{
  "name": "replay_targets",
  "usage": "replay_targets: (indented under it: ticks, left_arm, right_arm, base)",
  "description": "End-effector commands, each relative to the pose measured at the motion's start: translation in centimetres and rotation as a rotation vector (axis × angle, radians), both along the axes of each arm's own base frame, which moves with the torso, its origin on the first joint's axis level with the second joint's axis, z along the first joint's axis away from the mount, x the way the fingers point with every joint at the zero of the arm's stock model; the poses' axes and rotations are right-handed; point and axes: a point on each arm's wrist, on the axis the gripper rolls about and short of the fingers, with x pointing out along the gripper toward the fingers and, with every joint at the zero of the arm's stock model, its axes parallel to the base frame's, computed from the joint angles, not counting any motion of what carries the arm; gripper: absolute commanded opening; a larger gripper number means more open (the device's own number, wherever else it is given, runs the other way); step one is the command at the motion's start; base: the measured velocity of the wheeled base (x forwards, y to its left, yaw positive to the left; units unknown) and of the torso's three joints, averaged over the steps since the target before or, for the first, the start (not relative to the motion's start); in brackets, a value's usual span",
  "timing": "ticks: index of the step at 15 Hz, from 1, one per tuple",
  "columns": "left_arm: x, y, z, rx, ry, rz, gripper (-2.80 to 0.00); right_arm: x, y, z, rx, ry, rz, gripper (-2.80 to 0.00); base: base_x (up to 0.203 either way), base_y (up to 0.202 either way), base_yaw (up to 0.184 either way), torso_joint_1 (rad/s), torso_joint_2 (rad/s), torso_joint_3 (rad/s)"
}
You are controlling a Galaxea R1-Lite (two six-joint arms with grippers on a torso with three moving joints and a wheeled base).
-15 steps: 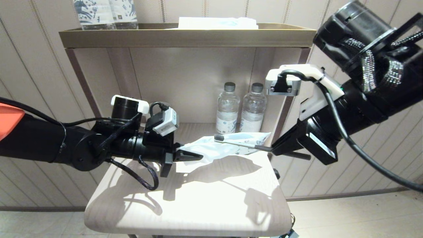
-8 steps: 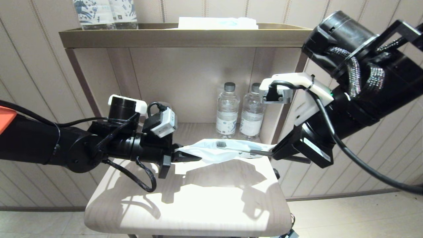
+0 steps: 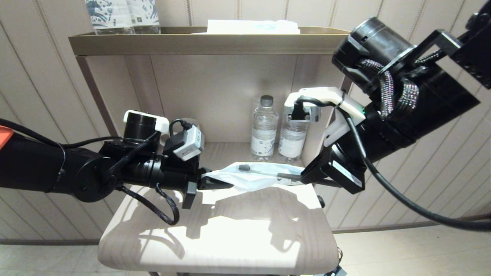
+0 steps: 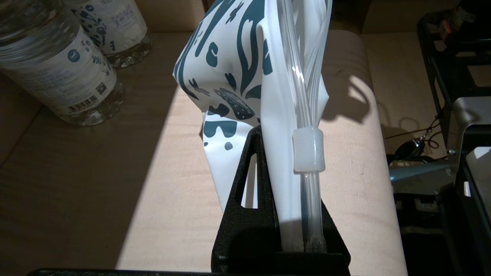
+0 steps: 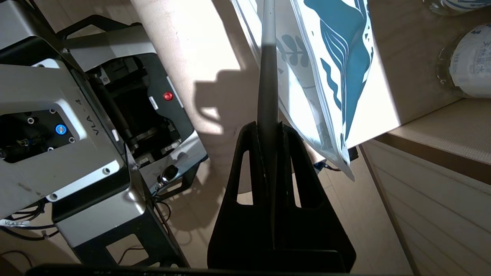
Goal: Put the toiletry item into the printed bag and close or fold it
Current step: Place the toothbrush in the storage bag
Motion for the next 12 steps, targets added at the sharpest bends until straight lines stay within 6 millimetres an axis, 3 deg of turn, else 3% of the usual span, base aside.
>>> replay_targets:
  ticks: [1, 8, 9, 12]
  left_arm:
    - [-0.13, 0.06, 0.06, -0.003, -0.004, -0.006, -2.8]
    - [-0.29, 0.0, -0.32, 0.0, -0.005, -0.026, -2.8]
    - [-0.32, -0.01, -0.27, -0.001, -0.007, -0.027, -2.8]
    - [-0.36, -0.03, -0.41, 0.002, -0.001, -0.028, -2.8]
  right_arm:
    - [0.47, 0.45, -0.49, -0.007, 0.008, 0.005, -2.8]
    - [0.85, 0.68, -0.67, -0.006, 0.002, 0.007, -2.8]
    - [0.94, 0.69, -0.69, -0.005, 0.002, 0.006, 0.0]
    - [1.27, 0.94, -0.94, -0.005, 0.001, 0.005, 0.0]
  base:
    - [0.0, 0.0, 0.0, 0.0, 0.0, 0.0]
    - [0.0, 0.0, 0.0, 0.0, 0.0, 0.0]
    - [0.0, 0.0, 0.0, 0.0, 0.0, 0.0]
    - [0.0, 0.0, 0.0, 0.0, 0.0, 0.0]
